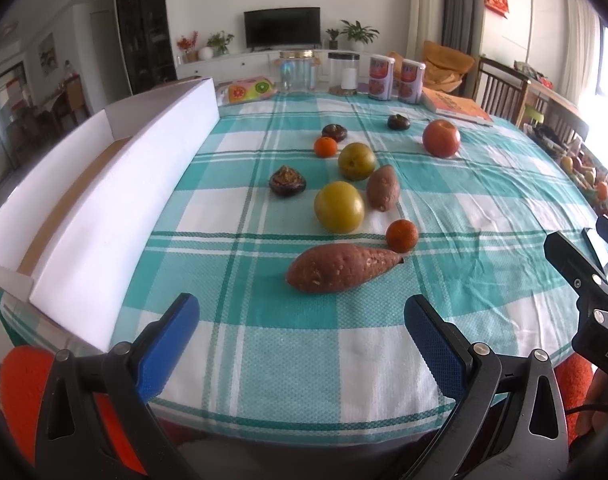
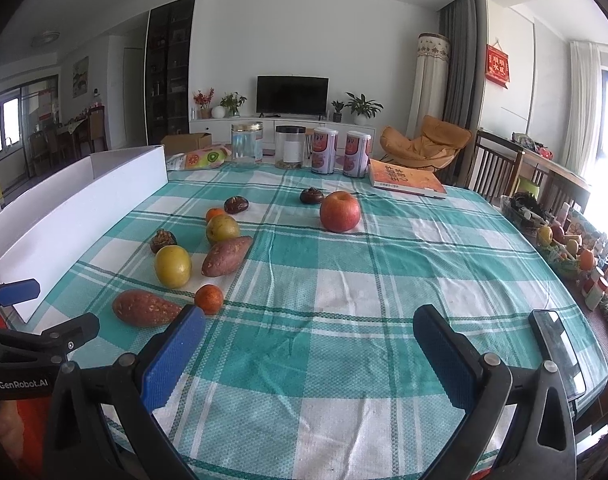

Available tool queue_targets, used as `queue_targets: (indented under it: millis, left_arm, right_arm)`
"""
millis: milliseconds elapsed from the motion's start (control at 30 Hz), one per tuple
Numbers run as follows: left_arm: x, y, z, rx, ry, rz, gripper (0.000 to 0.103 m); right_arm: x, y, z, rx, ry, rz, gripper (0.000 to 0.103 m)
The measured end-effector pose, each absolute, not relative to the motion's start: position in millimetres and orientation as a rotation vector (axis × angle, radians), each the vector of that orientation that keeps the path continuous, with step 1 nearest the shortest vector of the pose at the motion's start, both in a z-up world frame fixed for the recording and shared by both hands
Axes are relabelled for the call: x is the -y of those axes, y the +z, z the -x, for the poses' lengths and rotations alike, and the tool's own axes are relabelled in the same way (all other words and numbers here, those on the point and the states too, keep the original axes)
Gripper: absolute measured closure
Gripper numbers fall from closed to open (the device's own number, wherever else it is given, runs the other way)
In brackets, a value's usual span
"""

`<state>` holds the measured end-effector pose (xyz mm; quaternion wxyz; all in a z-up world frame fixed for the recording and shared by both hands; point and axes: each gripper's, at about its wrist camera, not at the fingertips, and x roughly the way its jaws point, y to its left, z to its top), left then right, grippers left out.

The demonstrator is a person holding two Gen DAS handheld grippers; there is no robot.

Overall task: Organize fruits
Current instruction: 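Move the left tool toward the large sweet potato on the cloth, then close the left tool around the large sweet potato and lift it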

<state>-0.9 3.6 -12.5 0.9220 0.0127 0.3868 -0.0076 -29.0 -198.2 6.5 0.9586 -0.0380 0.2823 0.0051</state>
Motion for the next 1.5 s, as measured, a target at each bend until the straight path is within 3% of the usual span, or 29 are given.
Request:
queue_targets:
  millis: [300,600,767,1200,1500]
  left_arm:
    - [-11,-30,-4,-0.876,-0.061,0.024,0.001]
    - [-17,-78,-20,-1.076,-0.107,0.107,0.001]
    - [-4,-81,-21,-1.069,-0.088,-0.025,0.001]
    - [-12,-77,-38,-1.034,-0.205,-0.098,0.001]
    - [12,-48,-71,-0.904,-0.492,-0.388,0.001]
  right_arm:
    - [196,-4,23,-0.613,0.017,0.082,0.0]
    - [207,-66,-8,-0.851,0.022,0.07,0.0]
    - [211,-90,-16,-0.903,0.021,0.073,0.0]
    - [219,-92,-15,-0.888,0.043,0.023,0.0]
    - [219,-92,-14,-0.894,0.037,0.021,0.0]
